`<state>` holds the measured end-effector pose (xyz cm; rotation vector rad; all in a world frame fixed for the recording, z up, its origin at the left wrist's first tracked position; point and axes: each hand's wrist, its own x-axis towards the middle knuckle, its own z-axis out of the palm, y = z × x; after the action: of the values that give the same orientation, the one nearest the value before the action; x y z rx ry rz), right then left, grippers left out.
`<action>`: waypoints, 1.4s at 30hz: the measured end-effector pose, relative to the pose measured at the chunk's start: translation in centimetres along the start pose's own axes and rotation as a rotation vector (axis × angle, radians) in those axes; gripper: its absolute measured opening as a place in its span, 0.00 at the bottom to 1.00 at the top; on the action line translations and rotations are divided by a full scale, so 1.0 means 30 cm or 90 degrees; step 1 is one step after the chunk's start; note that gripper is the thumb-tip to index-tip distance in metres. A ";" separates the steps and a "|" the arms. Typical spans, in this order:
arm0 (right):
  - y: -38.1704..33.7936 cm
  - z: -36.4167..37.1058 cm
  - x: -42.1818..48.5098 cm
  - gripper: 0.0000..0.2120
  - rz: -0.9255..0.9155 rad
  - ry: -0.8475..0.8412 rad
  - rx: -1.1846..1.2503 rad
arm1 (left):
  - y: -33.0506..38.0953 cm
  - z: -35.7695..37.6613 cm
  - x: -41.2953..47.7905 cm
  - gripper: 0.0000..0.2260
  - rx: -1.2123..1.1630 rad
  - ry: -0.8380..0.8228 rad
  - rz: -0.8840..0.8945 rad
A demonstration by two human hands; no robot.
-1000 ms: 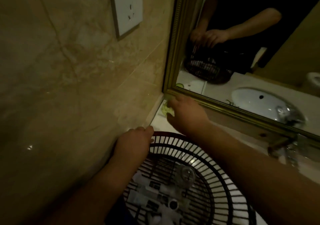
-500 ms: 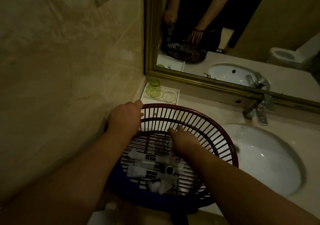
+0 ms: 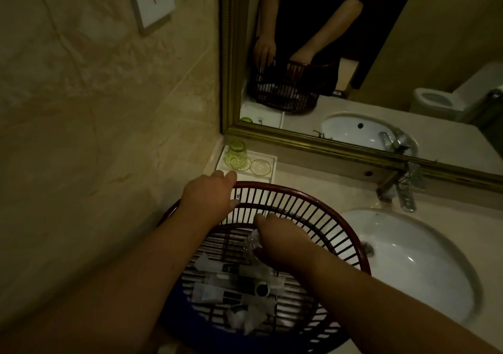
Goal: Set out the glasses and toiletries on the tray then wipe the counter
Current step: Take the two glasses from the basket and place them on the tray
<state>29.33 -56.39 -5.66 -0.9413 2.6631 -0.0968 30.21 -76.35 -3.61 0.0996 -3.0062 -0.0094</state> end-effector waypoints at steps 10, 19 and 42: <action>-0.055 -0.485 -0.028 0.24 -0.046 0.094 0.063 | 0.001 0.025 0.030 0.12 -0.039 0.027 0.006; 0.024 -0.653 0.225 0.24 -0.070 0.207 0.024 | 0.005 0.026 0.022 0.13 -0.023 0.030 -0.011; 0.385 -0.091 0.976 0.22 -0.002 0.040 -0.097 | 0.007 0.034 0.020 0.14 -0.030 0.085 -0.012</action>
<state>0.02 -65.71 -12.90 -1.0045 2.7584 0.0785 29.47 -76.17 -4.54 0.1180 -2.8690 -0.0715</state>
